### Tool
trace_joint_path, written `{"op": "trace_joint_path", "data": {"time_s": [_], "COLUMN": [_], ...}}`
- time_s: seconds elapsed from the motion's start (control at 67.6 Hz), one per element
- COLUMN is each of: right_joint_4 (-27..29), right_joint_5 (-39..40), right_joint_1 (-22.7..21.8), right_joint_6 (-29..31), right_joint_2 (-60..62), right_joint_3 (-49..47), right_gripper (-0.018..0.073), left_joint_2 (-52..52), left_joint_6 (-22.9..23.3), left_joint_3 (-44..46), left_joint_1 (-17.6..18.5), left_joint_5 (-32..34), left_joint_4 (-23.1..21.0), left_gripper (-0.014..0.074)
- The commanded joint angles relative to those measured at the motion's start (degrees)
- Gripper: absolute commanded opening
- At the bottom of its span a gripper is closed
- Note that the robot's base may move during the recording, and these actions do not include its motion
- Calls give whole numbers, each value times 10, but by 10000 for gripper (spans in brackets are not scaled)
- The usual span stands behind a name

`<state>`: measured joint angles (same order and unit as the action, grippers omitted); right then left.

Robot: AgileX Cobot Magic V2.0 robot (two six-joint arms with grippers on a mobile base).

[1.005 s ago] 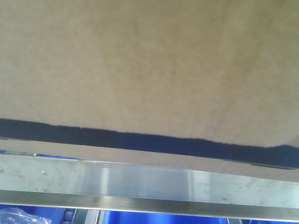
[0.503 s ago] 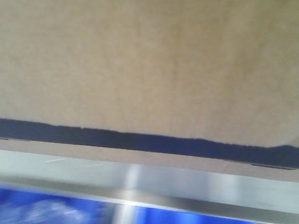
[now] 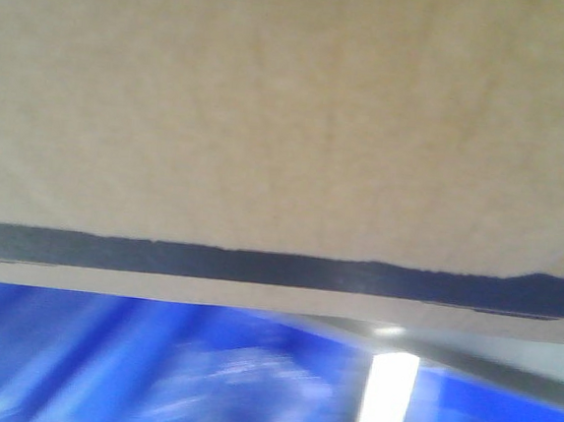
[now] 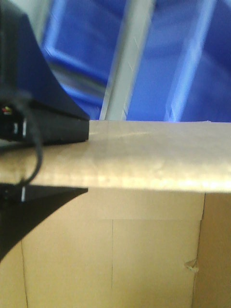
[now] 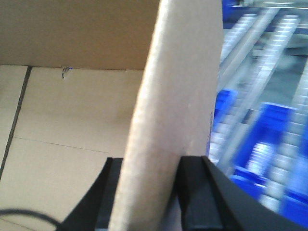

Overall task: Grab box from left shelf to table start
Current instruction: 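Lift the box with both grippers and pull it off the shelf, then hold the box with both grippers while the base drives to the table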

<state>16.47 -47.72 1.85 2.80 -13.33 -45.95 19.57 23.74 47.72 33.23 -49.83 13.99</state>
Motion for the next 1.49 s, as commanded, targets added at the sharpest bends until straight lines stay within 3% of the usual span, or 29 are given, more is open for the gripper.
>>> {"op": "trace_joint_path", "data": {"time_s": [0.0, 1.479], "right_joint_4": [-28, -28], "right_joint_5": [82, 82], "right_joint_1": [-2, -2], "right_joint_6": [3, 3], "right_joint_2": [-9, -9], "right_joint_3": [-17, -17], "right_gripper": [59, 59], "left_joint_2": [-3, -3], "left_joint_6": [13, 13], "left_joint_3": [27, 27], "left_joint_1": [5, -4], "left_joint_5": [116, 116], "left_joint_4": [-2, -6], "left_gripper": [-93, -93]}}
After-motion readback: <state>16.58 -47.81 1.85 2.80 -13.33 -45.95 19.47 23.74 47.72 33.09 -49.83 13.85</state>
